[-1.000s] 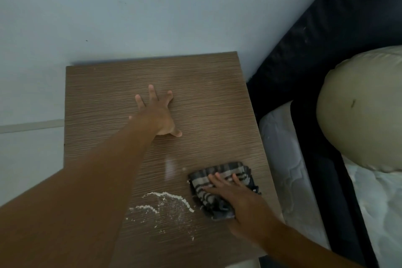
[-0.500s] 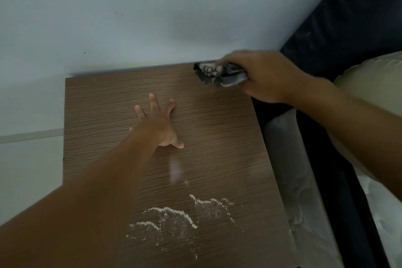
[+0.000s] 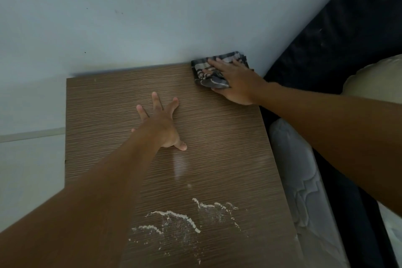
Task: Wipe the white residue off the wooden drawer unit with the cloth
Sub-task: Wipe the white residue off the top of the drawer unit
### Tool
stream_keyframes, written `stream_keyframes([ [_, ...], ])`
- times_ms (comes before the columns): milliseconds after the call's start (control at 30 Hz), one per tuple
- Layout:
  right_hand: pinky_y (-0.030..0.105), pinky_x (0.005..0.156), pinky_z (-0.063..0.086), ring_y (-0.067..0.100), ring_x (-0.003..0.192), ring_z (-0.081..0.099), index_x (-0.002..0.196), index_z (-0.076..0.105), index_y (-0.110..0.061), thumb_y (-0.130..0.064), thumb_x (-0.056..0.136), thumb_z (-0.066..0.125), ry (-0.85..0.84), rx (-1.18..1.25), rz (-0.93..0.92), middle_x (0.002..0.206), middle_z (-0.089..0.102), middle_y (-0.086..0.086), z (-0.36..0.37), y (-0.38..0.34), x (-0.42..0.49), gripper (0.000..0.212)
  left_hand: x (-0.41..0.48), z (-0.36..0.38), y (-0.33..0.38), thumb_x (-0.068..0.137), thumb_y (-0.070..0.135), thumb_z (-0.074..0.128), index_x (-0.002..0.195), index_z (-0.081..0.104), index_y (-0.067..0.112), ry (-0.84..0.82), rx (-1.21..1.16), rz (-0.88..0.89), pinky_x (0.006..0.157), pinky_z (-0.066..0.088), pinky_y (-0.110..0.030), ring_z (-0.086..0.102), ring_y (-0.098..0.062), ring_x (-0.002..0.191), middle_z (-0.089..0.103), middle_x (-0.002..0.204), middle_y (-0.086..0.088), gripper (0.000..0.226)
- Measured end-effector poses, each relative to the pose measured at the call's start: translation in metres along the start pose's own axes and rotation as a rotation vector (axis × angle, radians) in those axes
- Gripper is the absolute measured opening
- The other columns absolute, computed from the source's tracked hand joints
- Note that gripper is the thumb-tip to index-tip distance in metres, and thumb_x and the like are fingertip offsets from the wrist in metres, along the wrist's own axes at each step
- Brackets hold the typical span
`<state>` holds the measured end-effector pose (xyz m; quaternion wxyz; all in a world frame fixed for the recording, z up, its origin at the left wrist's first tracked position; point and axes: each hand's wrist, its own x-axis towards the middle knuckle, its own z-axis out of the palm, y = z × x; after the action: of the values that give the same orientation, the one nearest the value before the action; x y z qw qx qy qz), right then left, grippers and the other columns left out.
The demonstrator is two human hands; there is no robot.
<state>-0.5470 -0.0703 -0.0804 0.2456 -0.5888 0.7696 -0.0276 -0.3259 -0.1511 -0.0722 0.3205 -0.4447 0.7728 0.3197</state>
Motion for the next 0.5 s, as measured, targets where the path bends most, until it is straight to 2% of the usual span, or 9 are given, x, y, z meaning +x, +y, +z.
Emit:
stream_keyframes([
  [33,0.025,0.111,-0.012,0.001,0.139,-0.003,0.155,0.007,-0.024,-0.048,0.099,0.044,0.054,0.038,0.010,0.162,0.008,-0.003,0.005,-0.003,-0.006,0.072,0.000,0.000,0.000,0.066,0.031,0.087,0.148,-0.012,0.047,0.001,0.000,0.000,0.111,0.014,-0.068,-0.030,-0.043,0.139,-0.043,0.151,0.003,0.129],
  [100,0.034,0.119,-0.008,0.007,0.146,0.003,0.153,0.012,-0.024,-0.046,0.099,0.043,0.128,0.065,0.015,0.162,0.011,-0.001,0.014,-0.007,-0.015,0.065,0.000,0.000,0.000,0.066,0.031,0.087,0.148,-0.012,0.047,0.003,0.002,0.002,0.111,0.014,-0.068,-0.031,-0.043,0.139,-0.043,0.151,0.003,0.129],
  [200,0.042,0.121,-0.002,0.013,0.149,0.005,0.149,0.013,-0.035,-0.048,0.099,0.040,0.142,0.060,0.039,0.162,0.010,-0.004,0.030,-0.006,-0.023,0.058,0.001,0.000,-0.001,0.066,0.032,0.087,0.148,-0.012,0.047,0.006,0.006,-0.001,0.111,0.015,-0.068,-0.031,-0.043,0.139,-0.043,0.151,0.003,0.129],
  [300,0.044,0.121,-0.001,0.014,0.149,0.005,0.151,0.021,-0.033,-0.049,0.098,0.040,0.195,0.001,0.070,0.163,0.009,-0.005,0.053,-0.009,-0.039,0.058,0.001,0.000,-0.001,0.067,0.033,0.086,0.148,-0.012,0.047,0.004,0.008,0.001,0.111,0.014,-0.068,-0.031,-0.043,0.139,-0.043,0.151,0.003,0.129],
  [400,0.042,0.120,-0.002,0.013,0.149,0.005,0.151,0.022,-0.034,-0.045,0.097,0.044,0.220,0.014,0.091,0.163,0.010,-0.006,0.072,-0.018,-0.061,0.059,0.000,0.000,-0.001,0.067,0.034,0.086,0.149,-0.013,0.046,0.003,0.013,0.003,0.111,0.014,-0.068,-0.032,-0.043,0.139,-0.042,0.151,0.002,0.129],
  [500,0.041,0.120,-0.003,0.011,0.149,0.002,0.151,0.019,-0.034,-0.045,0.095,0.041,0.219,0.004,0.099,0.163,0.008,-0.006,0.086,-0.031,-0.089,0.061,-0.001,0.000,-0.002,0.067,0.036,0.086,0.149,-0.013,0.045,0.010,0.017,0.018,0.111,0.013,-0.068,-0.031,-0.044,0.139,-0.041,0.152,0.001,0.128],
])
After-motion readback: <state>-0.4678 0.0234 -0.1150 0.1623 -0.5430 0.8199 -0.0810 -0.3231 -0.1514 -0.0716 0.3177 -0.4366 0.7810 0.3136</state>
